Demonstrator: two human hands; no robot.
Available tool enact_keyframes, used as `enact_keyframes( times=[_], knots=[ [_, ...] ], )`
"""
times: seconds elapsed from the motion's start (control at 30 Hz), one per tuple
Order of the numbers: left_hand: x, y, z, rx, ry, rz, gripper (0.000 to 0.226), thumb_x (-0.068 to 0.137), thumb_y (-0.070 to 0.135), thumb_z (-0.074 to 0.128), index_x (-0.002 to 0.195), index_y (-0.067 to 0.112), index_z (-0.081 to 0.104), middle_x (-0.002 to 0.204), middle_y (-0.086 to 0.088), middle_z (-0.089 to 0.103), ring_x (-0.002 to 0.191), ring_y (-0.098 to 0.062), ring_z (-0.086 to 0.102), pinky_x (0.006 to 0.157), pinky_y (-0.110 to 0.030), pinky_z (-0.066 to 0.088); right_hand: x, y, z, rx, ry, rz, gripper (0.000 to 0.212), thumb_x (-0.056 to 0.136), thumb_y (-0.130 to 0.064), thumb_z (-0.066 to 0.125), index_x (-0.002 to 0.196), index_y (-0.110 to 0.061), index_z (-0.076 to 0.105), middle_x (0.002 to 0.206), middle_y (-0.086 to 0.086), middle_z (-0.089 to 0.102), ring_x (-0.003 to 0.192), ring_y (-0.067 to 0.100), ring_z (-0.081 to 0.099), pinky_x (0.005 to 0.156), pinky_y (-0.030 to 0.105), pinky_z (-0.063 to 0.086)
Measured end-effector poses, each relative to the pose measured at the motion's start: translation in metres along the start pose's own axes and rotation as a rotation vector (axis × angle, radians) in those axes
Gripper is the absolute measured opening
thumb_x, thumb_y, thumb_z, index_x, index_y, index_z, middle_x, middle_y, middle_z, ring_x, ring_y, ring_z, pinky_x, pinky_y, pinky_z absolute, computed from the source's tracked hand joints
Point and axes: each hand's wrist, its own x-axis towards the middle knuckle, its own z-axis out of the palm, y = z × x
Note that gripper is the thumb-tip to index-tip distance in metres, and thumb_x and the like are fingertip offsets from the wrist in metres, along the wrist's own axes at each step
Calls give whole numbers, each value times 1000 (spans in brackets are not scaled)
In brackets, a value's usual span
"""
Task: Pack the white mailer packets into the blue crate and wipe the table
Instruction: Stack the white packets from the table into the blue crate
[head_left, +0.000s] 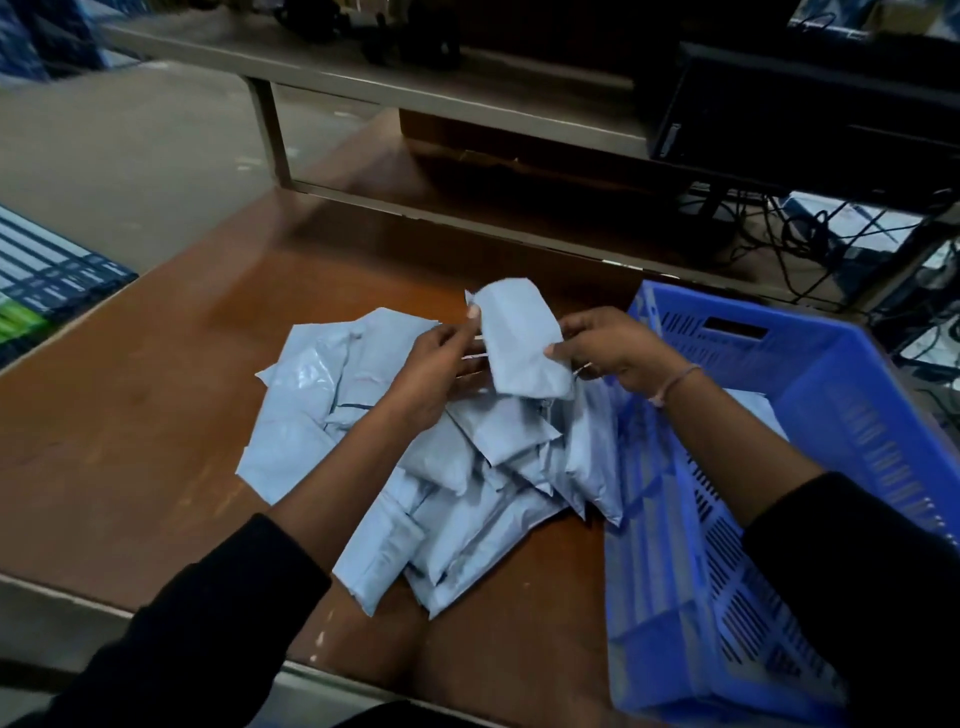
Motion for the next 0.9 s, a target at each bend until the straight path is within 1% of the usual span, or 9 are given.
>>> enact_keyframes(
  times=[0.1, 0.17, 0.27, 0.37, 0.43, 0.57, 0.7, 0.77, 0.9],
  knots=[
    [2, 1, 5, -39, -12, -52, 55, 96, 66, 50, 131, 25, 63, 121, -2, 75, 105, -23, 74, 78, -39, 62, -6, 8, 4, -68, -16, 13, 26, 82, -11, 79, 103, 2, 71, 88, 17, 72, 70, 18, 63, 55, 24, 53],
    [5, -2, 4, 37, 28, -16, 41, 98, 42, 65, 134, 26, 57, 125, -4, 72, 105, -24, 73, 79, -40, 63, -10, 8, 3, -111, -69, 30, 30, 80, -12, 81, 104, 4, 71, 94, 21, 74, 73, 20, 68, 64, 30, 59],
    [8, -6, -2, 176, 22, 55, 53, 93, 9, 73, 138, 26, 49, 128, -5, 69, 107, -21, 70, 79, -36, 60, -18, 5, -3, -234, -168, 106, 30, 79, -11, 82, 104, 0, 70, 93, 21, 75, 84, 30, 75, 77, 39, 63],
    [5, -5, -10, 308, 24, 161, 55, 94, 8, 70, 140, 30, 47, 121, 3, 68, 106, -12, 67, 76, -27, 57, -18, 8, -4, -631, -58, 168, 25, 81, -17, 78, 99, -2, 69, 82, 20, 75, 65, 27, 75, 65, 34, 62],
    [4, -5, -12, 371, 18, 205, 58, 95, 8, 67, 142, 34, 45, 127, 4, 64, 113, -11, 64, 80, -26, 57, -19, 13, 4, -735, 18, 180, 28, 82, -27, 76, 92, -3, 67, 76, 16, 74, 59, 27, 73, 62, 36, 62],
    [1, -10, -15, 428, -47, 267, 70, 96, 2, 61, 148, 43, 38, 142, 5, 55, 125, -14, 57, 79, -16, 55, -19, 19, 20, -861, 6, 185, 45, 77, -35, 81, 105, -6, 63, 103, 11, 67, 92, 29, 69, 74, 34, 57],
    [4, -14, -19, 526, -79, 280, 71, 96, 6, 57, 147, 52, 42, 151, 5, 50, 135, -21, 51, 104, -41, 53, -22, 17, 21, -891, 46, 203, 36, 86, -6, 64, 120, 4, 57, 136, 23, 54, 107, 35, 65, 80, 37, 56],
    [5, -15, -19, 539, -70, 256, 64, 97, 7, 57, 147, 46, 47, 152, 4, 50, 134, -22, 51, 110, -47, 49, -23, 15, 16, -916, 94, 175, 39, 86, -2, 57, 124, 7, 56, 134, 26, 54, 107, 36, 63, 77, 36, 54],
    [5, -17, -12, 511, -82, 241, 58, 98, 7, 59, 151, 29, 47, 152, 1, 50, 132, -22, 54, 109, -43, 50, -31, -2, -3, -869, 218, 126, 32, 90, -6, 55, 121, 5, 55, 124, 22, 57, 109, 36, 60, 83, 38, 54]
  ],
)
